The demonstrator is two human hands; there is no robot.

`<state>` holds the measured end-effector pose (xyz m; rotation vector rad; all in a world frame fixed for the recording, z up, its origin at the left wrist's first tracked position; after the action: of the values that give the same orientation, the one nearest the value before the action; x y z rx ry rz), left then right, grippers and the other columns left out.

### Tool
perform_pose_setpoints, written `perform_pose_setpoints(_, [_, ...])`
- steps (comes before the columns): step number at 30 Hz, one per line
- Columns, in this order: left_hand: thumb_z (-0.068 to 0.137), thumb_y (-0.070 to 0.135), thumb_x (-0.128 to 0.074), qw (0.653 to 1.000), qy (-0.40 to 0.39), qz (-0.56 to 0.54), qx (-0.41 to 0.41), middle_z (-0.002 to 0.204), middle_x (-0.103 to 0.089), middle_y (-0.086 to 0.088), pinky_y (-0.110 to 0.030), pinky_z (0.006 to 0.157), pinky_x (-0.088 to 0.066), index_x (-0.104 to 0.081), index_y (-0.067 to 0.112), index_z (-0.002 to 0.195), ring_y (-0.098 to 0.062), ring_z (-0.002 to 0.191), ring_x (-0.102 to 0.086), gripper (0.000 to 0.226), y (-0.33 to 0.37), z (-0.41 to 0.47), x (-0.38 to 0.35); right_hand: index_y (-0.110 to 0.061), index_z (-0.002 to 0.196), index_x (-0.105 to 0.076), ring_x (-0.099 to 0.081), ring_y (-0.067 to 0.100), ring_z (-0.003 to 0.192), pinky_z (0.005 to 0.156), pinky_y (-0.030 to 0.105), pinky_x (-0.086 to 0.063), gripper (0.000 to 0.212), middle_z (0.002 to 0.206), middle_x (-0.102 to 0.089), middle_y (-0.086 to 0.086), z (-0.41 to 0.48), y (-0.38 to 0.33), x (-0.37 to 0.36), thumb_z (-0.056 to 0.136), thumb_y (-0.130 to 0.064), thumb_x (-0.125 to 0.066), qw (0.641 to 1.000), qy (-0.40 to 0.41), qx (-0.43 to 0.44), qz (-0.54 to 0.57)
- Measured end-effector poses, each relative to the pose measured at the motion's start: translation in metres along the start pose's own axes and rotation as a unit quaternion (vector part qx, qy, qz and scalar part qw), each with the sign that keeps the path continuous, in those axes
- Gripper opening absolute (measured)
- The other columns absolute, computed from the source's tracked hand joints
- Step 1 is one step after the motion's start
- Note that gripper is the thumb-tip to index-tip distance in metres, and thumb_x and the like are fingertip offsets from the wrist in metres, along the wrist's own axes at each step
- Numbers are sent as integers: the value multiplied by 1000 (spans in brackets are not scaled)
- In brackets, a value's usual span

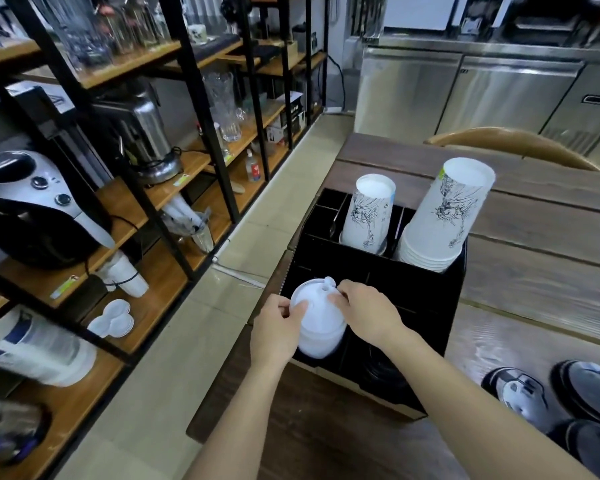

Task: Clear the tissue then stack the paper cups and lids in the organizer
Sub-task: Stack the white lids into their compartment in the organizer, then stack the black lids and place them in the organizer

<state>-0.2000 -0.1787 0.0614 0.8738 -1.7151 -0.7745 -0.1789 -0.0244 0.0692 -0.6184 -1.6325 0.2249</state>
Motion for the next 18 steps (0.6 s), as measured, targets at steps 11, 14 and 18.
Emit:
perform_pose_setpoints(11, [93, 21, -51, 981, 80, -8, -179, 118, -56, 2, -29, 92, -42, -55, 14, 118, -18, 114, -51, 26, 69, -40, -27, -15, 98, -62, -61, 26, 82, 74, 37, -47, 17, 86, -68, 4, -50, 40, 57, 92, -22, -48, 973, 204, -14, 103])
perform_pose_setpoints(14, [93, 23, -51, 967, -20, 26, -254, 127, -52, 2, -26, 102, -37, -50, 15, 127, -15, 121, -46, 35, 94, -69, -71, -12, 100, -63, -61, 28, 83, 69, 35, -43, 18, 89, -69, 8, -69, 77, 65, 93, -21, -49, 965, 236, -60, 96])
perform_pose_setpoints(18, [93, 29, -50, 934, -162, 82, -308, 149, -34, 3, -18, 109, -20, -31, 17, 144, -11, 138, -28, 55, 99, -100, -134, -8, 114, -59, -60, 31, 104, 87, 41, -46, 28, 111, -67, 12, -99, 129, 67, 93, -24, -49, 953, 261, -120, 90])
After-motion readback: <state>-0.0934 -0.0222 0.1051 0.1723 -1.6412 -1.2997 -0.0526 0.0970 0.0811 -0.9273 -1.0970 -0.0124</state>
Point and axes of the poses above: each hand's wrist, its own z-axis towards the middle knuckle, its own x-axis out of the back of the hand, y = z × x, the point moved 3 cm from there along z, towards the middle knuckle
